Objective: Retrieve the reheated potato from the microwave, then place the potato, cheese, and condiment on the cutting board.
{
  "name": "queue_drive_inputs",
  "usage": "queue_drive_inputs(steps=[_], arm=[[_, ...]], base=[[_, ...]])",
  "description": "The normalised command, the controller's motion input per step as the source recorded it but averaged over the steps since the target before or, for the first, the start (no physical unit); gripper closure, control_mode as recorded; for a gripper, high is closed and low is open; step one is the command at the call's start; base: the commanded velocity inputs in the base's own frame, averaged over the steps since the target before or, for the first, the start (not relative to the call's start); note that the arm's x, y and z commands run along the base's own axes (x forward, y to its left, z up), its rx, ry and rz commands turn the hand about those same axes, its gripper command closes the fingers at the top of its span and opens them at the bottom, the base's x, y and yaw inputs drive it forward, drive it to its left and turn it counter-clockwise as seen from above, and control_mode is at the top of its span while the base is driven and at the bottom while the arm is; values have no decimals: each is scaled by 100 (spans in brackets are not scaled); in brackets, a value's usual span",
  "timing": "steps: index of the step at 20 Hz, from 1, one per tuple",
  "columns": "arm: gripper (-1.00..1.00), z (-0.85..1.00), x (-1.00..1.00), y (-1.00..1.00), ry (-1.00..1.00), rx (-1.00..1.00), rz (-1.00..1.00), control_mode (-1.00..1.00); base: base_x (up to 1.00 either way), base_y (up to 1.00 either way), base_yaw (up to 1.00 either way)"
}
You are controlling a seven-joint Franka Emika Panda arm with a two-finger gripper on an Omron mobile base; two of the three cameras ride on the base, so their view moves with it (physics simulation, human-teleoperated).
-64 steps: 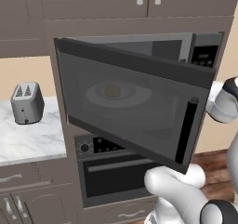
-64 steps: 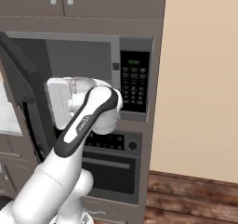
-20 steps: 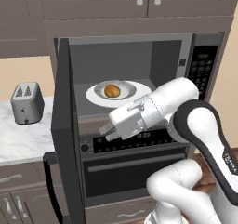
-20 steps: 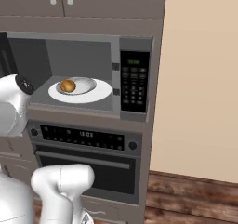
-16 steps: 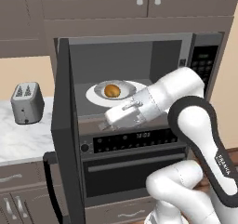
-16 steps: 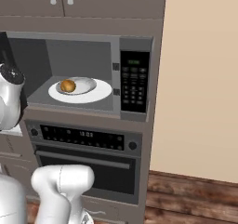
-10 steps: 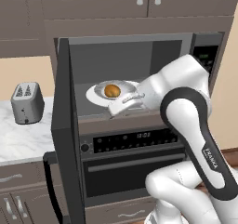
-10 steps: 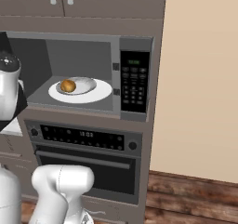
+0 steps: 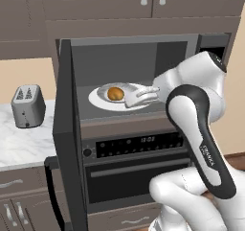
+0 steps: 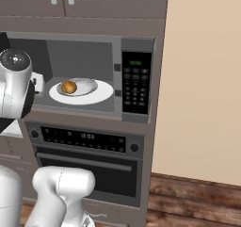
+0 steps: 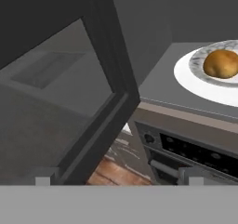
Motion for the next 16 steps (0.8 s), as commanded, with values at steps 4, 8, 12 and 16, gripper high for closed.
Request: queue_drive_inputs(steps=[4, 8, 12, 16], arm=[[-100, -21, 18, -23, -19, -2, -18, -100], [-100, -16, 33, -18, -13, -2, -23, -100], [-100, 0, 67, -28, -2, 0, -23, -100], [-100, 2, 76, -28, 0, 0, -20, -100]], base=[[0, 0, 0], [0, 0, 0], [0, 0, 0], [0, 0, 0]])
